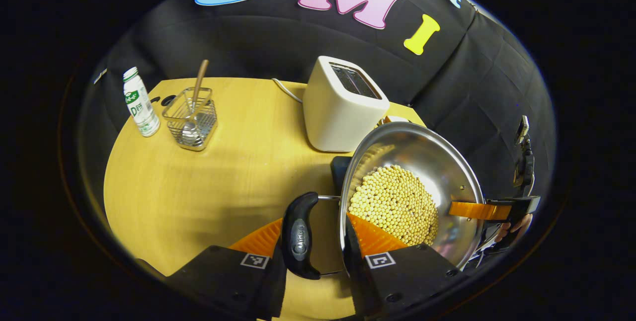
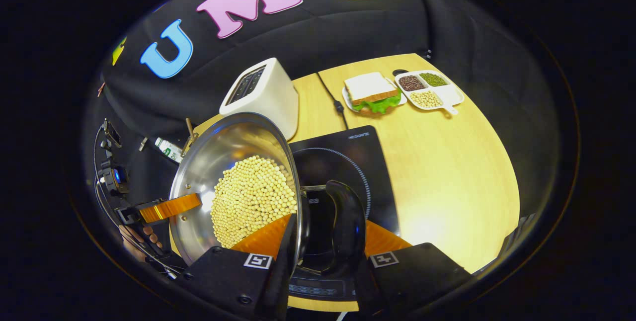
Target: First push the handle of the pot to place it horizontally, then grasp the pot with both hands and set it on the induction cooktop.
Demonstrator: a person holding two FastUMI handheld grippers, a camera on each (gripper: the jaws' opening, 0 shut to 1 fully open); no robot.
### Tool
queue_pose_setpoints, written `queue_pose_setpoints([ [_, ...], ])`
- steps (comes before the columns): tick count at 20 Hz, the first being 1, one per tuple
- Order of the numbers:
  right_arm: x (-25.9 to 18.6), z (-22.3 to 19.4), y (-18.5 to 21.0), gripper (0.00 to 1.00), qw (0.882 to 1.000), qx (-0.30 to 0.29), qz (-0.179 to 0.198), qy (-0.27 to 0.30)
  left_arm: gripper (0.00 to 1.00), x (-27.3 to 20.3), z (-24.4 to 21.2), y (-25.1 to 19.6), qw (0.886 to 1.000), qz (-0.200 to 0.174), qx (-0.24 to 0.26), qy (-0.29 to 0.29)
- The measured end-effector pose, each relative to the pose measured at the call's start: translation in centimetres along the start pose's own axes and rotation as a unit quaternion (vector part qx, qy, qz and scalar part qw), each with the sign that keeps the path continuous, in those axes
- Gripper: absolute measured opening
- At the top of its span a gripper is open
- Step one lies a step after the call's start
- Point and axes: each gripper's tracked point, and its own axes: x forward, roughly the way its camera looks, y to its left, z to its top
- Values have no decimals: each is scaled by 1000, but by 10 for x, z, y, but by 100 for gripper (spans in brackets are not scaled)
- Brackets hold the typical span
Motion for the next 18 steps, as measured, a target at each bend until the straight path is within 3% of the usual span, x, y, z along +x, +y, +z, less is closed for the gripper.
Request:
queue_pose_setpoints([
  [1,1,3,-9,56,1000,1,-1,1,55,7,1,-7,1000,0,-1,2],
  [8,21,18,-58,56,1000,3,-1,18,55,48,1,-42,1000,10,-7,8],
  [14,44,17,-65,56,999,-1,8,37,55,67,-6,-39,999,25,-20,18],
  [15,49,15,-65,52,999,-3,8,41,55,69,-7,-37,999,28,-24,22],
  [18,57,17,-62,56,999,7,16,41,57,69,-1,-32,999,36,-16,15],
])
